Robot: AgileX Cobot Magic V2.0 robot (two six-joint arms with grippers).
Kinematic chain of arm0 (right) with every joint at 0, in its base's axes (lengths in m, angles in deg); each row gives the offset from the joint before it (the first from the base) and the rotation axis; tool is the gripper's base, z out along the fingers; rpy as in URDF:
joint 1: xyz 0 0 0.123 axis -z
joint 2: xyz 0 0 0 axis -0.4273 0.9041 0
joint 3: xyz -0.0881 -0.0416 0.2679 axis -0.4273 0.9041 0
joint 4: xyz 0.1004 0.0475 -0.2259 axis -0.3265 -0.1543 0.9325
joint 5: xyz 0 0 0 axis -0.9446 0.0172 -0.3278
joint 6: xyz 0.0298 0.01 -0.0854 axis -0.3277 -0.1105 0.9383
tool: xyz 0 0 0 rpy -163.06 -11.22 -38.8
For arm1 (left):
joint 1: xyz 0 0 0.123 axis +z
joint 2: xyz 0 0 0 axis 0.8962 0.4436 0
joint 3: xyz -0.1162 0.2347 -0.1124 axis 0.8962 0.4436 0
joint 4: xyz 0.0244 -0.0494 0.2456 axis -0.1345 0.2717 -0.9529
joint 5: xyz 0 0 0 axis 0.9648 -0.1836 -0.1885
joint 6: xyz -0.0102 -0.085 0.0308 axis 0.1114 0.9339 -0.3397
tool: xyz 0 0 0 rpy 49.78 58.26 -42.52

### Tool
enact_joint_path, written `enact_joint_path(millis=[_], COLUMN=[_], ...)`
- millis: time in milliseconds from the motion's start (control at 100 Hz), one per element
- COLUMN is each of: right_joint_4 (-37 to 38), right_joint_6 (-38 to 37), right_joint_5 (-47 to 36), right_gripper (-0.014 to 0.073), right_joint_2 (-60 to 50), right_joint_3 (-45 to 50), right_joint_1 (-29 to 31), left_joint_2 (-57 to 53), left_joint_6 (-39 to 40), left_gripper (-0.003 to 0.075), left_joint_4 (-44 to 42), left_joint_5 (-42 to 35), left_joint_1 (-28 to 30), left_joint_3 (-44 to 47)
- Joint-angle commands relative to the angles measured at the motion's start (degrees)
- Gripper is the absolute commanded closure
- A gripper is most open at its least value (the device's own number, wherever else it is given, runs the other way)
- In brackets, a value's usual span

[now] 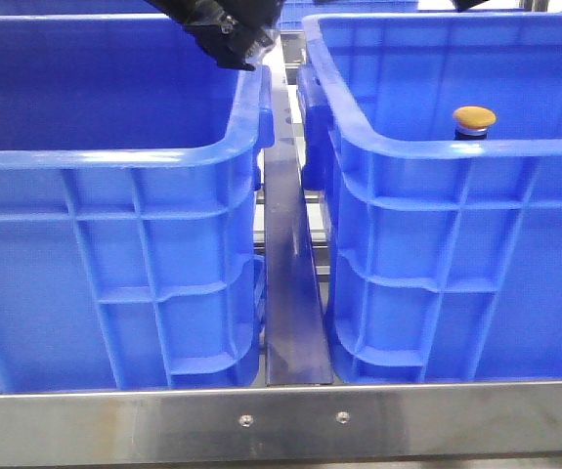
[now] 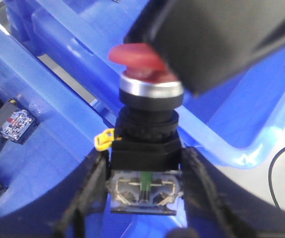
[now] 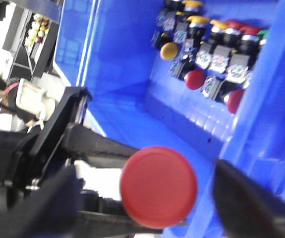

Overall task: Pick red and yellow buttons and place in box
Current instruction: 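Hand the red button from the left gripper to the right gripper, then place the red button beside the yellow one and open the right gripper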

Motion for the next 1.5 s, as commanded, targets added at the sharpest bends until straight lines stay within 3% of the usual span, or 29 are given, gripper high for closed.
enact_joint_path(millis=[0,120,290,330,460,540,830,980,1210,1490], right_joint_4=[-3.3,-3.3,-3.3,-3.3,-3.3,-3.2,-0.6,1.2,4.3,4.3], right_joint_6=[0.1,0.1,0.1,0.2,1.5,2.5,13.1,18.7,28.3,34.8], right_joint_5=[1.7,1.7,1.7,1.7,1.6,1.7,-2.8,-11.5,-33.2,-48.3], right_gripper=[0.0211,0.0349,0.0358,0.0358,0.0358,0.0358,0.0361,0.0361,0.0361,0.0361], right_joint_2=[-1.7,-1.7,-1.7,-1.7,-1.7,-1.8,-4.6,-7.2,-9.7,-8.0], right_joint_3=[-2.0,-2.0,-2.0,-2.0,-2.2,-2.5,-2.1,0.0,7.9,12.9], right_joint_1=[-0.3,-0.3,-0.3,-0.3,0.4,1.9,14.5,19.9,20.8,20.8], left_joint_2=[-2.2,-2.2,-2.2,-2.2,-2.2,-2.2,-2.2,-2.2,-2.2,-2.2], left_joint_6=[-0.2,-0.2,-0.3,-0.3,-0.3,-0.3,-0.3,-0.3,-0.3,-0.3], left_gripper=[0.0534,0.0534,0.0505,0.047,0.0216,0.0159,0.0203,0.0231,0.0231,0.0231], left_joint_4=[1.2,1.2,1.7,1.7,1.7,1.7,1.7,1.7,1.8,1.8], left_joint_5=[-4.1,-4.1,-3.6,-3.5,-3.0,-3.0,-3.0,-3.0,-3.0,-3.1], left_joint_1=[-0.6,-0.6,-0.6,-0.6,-0.6,-0.6,-0.6,-0.6,-0.6,-0.6], left_joint_3=[-1.6,-1.6,-1.6,-1.6,-1.6,-1.6,-1.6,-1.6,-1.6,-1.6])
